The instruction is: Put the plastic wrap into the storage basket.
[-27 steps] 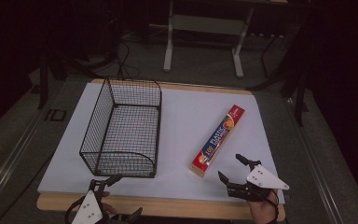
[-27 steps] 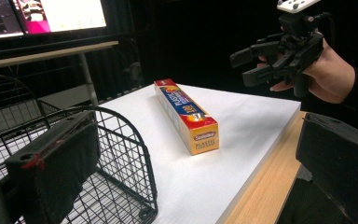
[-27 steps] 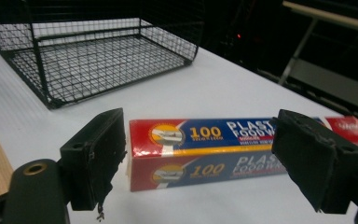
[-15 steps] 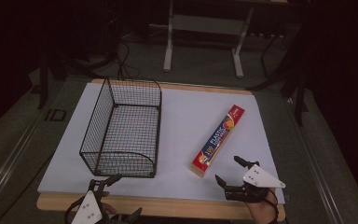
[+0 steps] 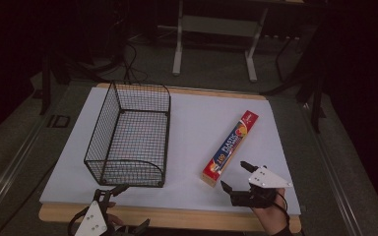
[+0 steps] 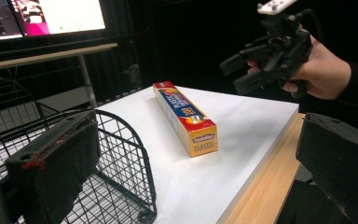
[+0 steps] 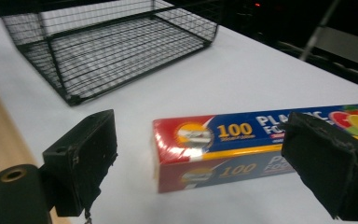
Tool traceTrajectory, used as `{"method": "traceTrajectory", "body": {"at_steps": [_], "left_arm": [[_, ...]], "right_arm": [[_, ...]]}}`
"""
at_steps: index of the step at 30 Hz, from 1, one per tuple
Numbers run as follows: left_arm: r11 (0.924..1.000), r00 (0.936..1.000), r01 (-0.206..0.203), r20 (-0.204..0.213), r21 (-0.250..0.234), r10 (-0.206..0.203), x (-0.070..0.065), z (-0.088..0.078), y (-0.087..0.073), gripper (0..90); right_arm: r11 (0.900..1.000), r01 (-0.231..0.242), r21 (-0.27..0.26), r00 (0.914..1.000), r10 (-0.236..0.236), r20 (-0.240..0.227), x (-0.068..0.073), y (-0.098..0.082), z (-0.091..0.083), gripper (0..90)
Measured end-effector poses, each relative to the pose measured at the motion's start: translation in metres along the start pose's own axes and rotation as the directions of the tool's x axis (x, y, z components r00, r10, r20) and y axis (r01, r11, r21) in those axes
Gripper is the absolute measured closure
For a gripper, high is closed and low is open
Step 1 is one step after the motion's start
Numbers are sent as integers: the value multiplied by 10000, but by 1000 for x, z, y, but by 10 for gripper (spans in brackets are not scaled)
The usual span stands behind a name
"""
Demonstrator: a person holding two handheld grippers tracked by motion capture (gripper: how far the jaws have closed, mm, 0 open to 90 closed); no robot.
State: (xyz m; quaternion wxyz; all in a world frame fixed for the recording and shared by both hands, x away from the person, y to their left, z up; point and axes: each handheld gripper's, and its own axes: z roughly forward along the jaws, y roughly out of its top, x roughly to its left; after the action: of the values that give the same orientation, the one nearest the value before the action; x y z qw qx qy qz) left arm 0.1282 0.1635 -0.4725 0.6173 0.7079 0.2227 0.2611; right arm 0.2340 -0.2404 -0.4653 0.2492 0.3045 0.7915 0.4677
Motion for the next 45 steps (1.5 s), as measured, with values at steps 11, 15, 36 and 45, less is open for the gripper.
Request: {"method": "traceTrajectory", "body": {"at_steps": [11, 15, 36, 45], "left_arm": [[10000, 10000, 10, 32, 14, -10, -2, 1, 0, 2], [10000, 10000, 6, 63, -10, -6, -2, 1, 0, 2], [9999, 9999, -138, 104, 54, 137, -3, 2, 0, 2], [9999, 9999, -126, 104, 50, 125, -3, 2, 0, 2]], "right_arm": [[9995, 5, 302, 9979, -24, 642, 4, 32, 31, 103], [9986, -47, 525, 9934, -13, 1151, 1, 41, 41, 103], [9367, -2949, 1889, 9065, 2118, 3651, -51, 70, 94, 99], [8876, -3800, 2604, 8499, 2239, 4770, -74, 70, 110, 106]]}}
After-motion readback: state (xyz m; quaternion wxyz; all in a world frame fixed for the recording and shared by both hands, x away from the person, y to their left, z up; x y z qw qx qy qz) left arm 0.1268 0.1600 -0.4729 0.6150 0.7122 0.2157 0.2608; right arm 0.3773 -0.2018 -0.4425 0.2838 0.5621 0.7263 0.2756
